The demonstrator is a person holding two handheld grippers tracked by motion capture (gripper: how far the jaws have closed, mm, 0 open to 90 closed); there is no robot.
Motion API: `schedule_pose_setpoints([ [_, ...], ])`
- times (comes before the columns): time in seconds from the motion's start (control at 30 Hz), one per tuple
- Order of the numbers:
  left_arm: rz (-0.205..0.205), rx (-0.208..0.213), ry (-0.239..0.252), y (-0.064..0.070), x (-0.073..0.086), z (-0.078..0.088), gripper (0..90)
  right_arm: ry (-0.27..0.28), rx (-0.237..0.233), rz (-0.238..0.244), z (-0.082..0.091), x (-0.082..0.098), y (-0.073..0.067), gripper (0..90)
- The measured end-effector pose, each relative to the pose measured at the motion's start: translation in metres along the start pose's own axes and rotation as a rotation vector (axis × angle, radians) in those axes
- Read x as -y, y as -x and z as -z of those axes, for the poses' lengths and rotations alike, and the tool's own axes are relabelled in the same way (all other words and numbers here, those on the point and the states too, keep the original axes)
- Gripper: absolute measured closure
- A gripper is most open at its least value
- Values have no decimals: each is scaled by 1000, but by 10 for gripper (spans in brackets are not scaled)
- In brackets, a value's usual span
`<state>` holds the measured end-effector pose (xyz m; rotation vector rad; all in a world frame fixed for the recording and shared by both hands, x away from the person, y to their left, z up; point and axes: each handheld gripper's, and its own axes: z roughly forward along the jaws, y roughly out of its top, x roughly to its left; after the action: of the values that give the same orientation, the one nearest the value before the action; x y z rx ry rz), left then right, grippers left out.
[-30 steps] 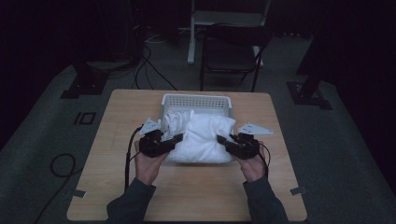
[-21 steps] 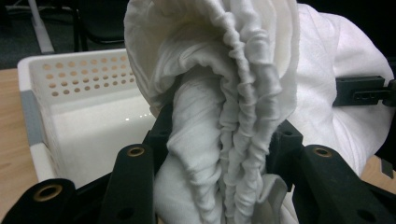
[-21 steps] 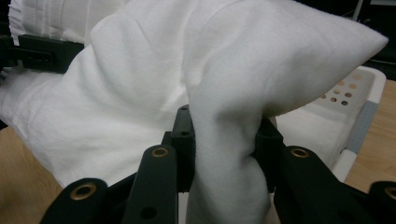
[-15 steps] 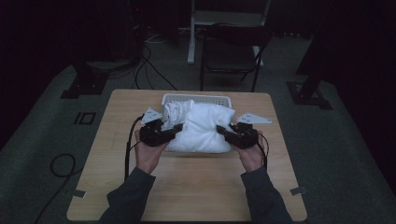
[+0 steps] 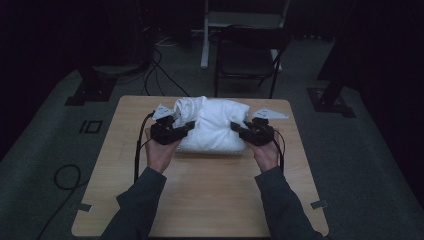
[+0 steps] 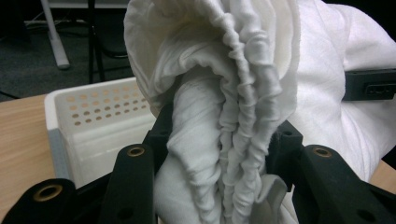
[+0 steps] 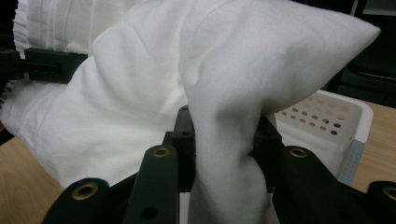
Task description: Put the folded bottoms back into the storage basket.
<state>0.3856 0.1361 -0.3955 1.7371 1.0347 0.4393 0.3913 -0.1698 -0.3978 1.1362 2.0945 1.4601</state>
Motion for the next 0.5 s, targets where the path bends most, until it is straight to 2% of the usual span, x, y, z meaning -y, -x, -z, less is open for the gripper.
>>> schedule_pose_setpoints([
  [0.5, 17, -41, -18, -27, -17, -40, 560, -21, 59, -53, -39, -15, 25, 706],
])
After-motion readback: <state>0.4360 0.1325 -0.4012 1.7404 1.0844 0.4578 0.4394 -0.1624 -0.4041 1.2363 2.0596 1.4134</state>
